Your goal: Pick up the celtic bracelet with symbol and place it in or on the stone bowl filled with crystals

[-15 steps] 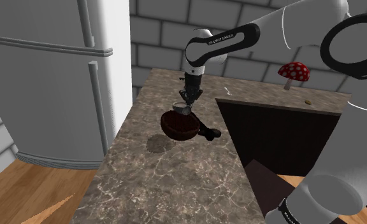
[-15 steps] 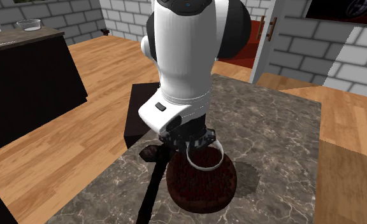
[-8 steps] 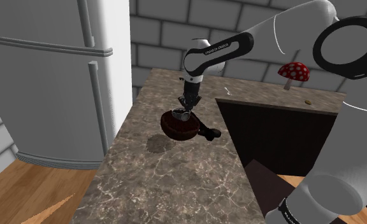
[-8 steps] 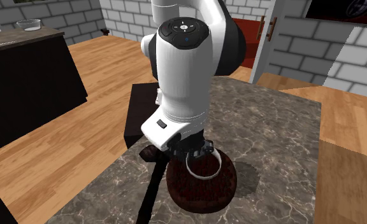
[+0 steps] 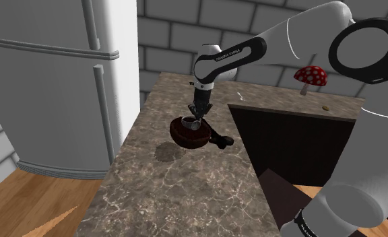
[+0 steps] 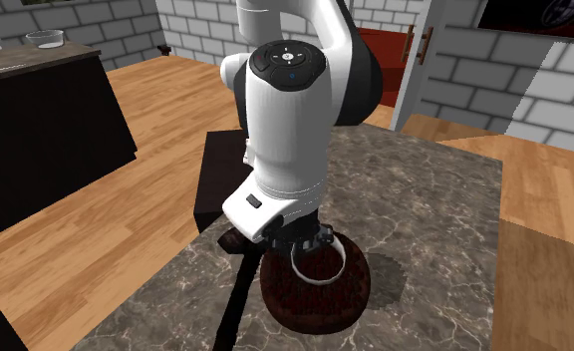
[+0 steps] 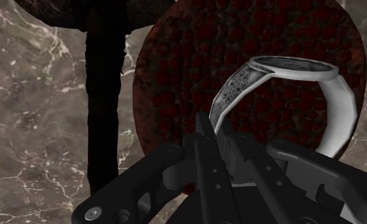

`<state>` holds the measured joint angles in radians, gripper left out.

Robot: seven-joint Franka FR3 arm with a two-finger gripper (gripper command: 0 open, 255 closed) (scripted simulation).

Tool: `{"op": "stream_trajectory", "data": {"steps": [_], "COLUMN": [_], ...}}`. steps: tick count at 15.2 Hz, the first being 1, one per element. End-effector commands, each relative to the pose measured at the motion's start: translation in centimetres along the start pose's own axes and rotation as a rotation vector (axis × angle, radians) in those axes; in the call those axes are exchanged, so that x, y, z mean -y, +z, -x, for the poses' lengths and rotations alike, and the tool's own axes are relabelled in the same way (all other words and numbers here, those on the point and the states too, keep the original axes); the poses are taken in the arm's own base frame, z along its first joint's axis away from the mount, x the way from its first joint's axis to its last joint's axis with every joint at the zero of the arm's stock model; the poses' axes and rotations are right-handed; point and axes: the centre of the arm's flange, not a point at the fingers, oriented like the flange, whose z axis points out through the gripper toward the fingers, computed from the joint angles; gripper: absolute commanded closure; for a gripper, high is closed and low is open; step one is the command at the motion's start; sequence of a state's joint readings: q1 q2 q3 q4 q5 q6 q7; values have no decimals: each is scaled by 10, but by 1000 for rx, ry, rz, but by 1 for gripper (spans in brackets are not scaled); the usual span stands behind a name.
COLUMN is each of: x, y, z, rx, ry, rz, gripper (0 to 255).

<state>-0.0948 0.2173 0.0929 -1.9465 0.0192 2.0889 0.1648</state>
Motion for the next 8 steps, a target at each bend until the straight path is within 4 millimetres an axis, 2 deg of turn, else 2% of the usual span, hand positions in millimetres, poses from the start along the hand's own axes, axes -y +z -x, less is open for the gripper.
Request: {"op": "stream_trajectory", "data": {"steps": [1, 2, 7, 8], "x": [0, 0, 0, 0], "y": [0, 0, 0, -13], "z": [0, 0, 0, 0], "rx": [0, 0, 0, 0], "ry": [0, 0, 0, 0], "rz": [0, 0, 0, 0], "gripper": [255, 0, 0, 0]}}
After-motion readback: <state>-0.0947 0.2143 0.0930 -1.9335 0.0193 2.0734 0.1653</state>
